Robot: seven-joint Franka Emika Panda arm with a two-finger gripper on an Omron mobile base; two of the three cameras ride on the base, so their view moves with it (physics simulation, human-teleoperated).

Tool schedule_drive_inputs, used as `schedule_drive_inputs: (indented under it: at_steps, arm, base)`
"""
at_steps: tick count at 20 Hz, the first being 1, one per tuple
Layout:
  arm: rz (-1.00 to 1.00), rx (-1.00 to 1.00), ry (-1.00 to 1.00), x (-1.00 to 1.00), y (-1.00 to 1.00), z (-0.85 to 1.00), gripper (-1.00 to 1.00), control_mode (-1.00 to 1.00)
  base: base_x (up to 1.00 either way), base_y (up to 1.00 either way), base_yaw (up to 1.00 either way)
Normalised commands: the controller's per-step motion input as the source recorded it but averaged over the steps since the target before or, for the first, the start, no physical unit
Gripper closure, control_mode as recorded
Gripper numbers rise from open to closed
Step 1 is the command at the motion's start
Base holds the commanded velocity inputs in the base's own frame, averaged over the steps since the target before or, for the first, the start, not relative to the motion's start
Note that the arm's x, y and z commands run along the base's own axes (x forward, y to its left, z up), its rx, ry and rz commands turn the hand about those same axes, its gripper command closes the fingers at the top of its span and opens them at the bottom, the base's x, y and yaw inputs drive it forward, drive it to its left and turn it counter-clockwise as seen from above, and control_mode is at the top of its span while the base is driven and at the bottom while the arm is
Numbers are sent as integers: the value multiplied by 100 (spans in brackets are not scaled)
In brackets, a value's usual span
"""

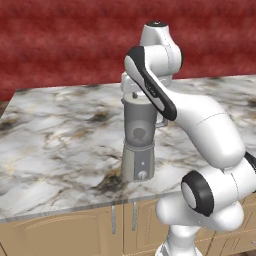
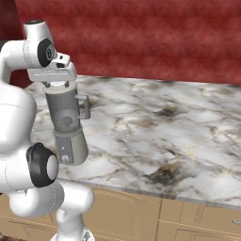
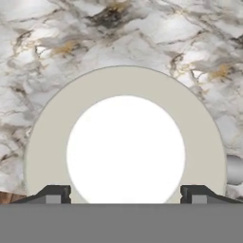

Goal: Open the blender lid, put the tangerine in the blender, close the lid, and start the blender.

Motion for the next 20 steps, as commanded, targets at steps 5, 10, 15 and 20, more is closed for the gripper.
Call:
schedule_drive_inputs:
  at_steps: [5, 10, 15, 20]
  arm:
    - [7, 0, 0, 0, 0, -15, 100, -100]
    - [3, 0, 0, -5, 0, -6, 100, -100]
    - [4, 0, -1, 6, 0, -2, 100, -100]
    - [3, 0, -4, 19, 0, 0, 100, -100]
  base:
    - [0, 0, 0]
    - [0, 0, 0]
    - [0, 0, 0]
    - [0, 0, 0]
